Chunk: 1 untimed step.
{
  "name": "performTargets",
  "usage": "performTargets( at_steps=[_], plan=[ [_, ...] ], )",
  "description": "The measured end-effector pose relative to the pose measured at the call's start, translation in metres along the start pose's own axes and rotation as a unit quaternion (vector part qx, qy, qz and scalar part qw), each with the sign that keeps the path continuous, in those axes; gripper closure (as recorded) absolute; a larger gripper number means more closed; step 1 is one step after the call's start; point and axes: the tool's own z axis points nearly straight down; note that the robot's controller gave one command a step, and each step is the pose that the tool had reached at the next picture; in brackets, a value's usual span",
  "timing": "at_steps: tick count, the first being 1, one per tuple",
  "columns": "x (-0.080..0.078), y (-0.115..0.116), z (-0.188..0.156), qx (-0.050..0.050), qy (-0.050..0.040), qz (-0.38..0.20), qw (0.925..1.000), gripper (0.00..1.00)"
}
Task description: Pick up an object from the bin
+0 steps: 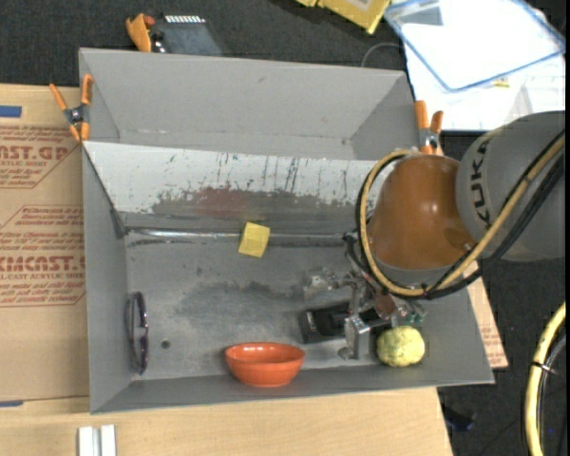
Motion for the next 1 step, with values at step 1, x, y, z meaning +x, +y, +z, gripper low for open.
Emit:
performTargets(
  at_steps=[1],
  plan=[
    [0.0058, -0.0170, 0.0291, 0.005, -0.0065, 0.012, 0.9999, 0.00]
  ],
)
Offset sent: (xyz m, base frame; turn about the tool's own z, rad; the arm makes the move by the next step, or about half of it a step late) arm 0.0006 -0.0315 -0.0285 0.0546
